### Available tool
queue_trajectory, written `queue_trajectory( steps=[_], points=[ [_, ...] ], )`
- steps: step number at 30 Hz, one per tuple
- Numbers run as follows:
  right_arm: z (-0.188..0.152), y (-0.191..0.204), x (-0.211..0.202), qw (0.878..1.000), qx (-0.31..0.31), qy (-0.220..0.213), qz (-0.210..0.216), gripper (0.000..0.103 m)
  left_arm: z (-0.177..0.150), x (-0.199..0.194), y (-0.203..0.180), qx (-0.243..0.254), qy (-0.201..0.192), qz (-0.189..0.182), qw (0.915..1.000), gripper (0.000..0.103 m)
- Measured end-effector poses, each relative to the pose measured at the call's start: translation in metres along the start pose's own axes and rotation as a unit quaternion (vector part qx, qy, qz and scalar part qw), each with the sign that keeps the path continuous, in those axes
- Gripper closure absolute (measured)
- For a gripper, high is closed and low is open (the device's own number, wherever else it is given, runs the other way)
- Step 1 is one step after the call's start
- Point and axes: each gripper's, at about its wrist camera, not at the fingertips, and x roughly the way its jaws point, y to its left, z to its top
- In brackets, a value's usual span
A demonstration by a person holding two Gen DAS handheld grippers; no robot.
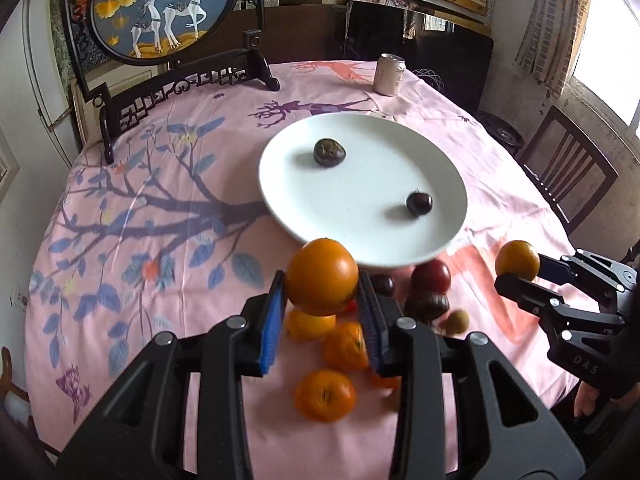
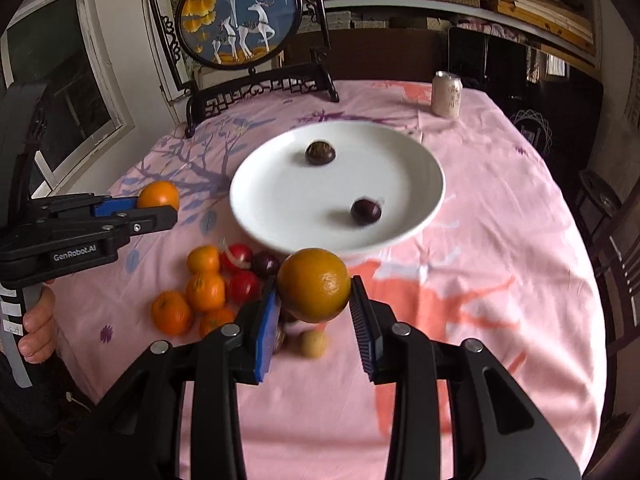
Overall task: Organize fruits
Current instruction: 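Lower both oranges onto the white plate and open both tools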
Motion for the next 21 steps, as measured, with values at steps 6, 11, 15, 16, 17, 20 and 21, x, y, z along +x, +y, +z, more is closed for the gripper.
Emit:
queue_trajectory(
  steps=[6, 11, 15, 16, 17, 20, 21],
  points=[
    [0.082, -0.029, 0.07, 1.0, -0.005, 0.019, 0.003, 0.068, 0.088, 0.073, 0.007, -0.017, 0.029, 0.022, 0.9992, 0.068],
    [0.109, -0.053, 0.148, 0.997, 0.006, 0.081, 0.009, 0.068, 0.11, 0.131, 0.018, -0.038, 0.072, 0.019, 0.9965, 0.068],
    [0.116, -0.056, 0.177, 0.995, 0.001, 0.1, 0.002, 0.068, 0.115, 0.15, 0.02, -0.041, 0.082, 0.02, 0.9956, 0.068],
    [0.118, -0.055, 0.18, 0.995, -0.003, 0.102, 0.002, 0.067, 0.116, 0.153, 0.02, -0.041, 0.084, 0.019, 0.9955, 0.067],
    [0.119, -0.054, 0.183, 0.995, -0.006, 0.104, 0.0, 0.067, 0.117, 0.155, 0.02, -0.039, 0.087, 0.02, 0.9952, 0.066],
    [0.122, -0.051, 0.176, 0.995, -0.02, 0.093, -0.024, 0.053, 0.121, 0.147, 0.022, -0.043, 0.078, 0.018, 0.9958, 0.044],
    [0.123, -0.051, 0.166, 0.996, -0.021, 0.082, -0.031, 0.053, 0.122, 0.138, 0.024, -0.045, 0.068, 0.019, 0.9965, 0.043]
  ],
)
